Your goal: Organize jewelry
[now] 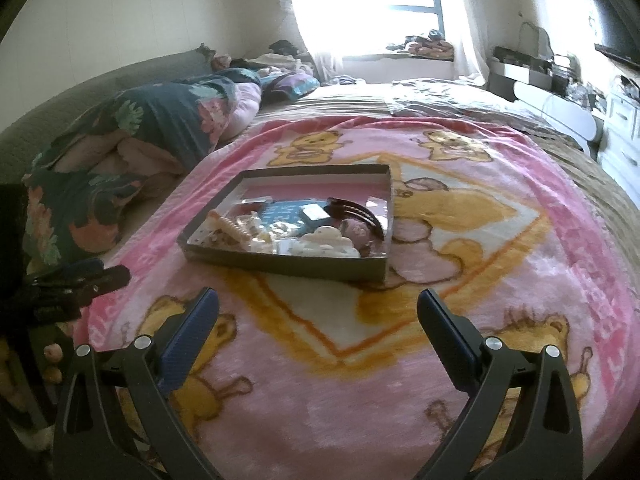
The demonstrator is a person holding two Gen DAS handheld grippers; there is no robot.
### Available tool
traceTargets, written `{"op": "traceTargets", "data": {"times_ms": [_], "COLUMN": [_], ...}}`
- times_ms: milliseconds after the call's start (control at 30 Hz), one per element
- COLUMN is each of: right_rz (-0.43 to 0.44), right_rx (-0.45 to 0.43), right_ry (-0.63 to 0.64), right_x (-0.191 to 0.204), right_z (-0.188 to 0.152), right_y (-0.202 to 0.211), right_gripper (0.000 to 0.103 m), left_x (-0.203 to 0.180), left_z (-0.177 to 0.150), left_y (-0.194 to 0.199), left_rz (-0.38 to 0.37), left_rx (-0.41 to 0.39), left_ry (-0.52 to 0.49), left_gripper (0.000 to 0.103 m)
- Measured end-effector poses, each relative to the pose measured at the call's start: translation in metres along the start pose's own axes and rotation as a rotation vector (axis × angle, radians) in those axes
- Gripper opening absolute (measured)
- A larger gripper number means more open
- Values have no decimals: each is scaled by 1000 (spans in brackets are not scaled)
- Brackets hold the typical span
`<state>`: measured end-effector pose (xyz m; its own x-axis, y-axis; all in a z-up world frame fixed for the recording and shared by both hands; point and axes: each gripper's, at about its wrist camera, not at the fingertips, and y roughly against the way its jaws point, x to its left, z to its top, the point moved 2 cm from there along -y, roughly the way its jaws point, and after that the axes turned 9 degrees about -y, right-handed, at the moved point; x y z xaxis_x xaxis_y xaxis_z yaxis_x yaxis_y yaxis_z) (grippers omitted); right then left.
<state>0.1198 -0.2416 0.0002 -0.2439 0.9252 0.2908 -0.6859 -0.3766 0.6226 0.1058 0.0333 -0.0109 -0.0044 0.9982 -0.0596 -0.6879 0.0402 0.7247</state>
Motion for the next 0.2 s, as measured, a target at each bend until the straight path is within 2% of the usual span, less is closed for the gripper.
{"op": "traceTargets", "data": {"times_ms": [133,200], "right_rz": [-150,-274], "right_rx": [-19,-13], "right_ry": [-60,-106], "right_x": [-51,-89], "right_z": [20,34], "right_y": [-26,-46], "right_gripper": [99,99], "left_x": [46,87], "left_z": [12,22], "left_y": [-33,-58], "left_rz": [83,179], "left_rx": [27,45], "left_ry": [86,137], "left_gripper": [94,94]}}
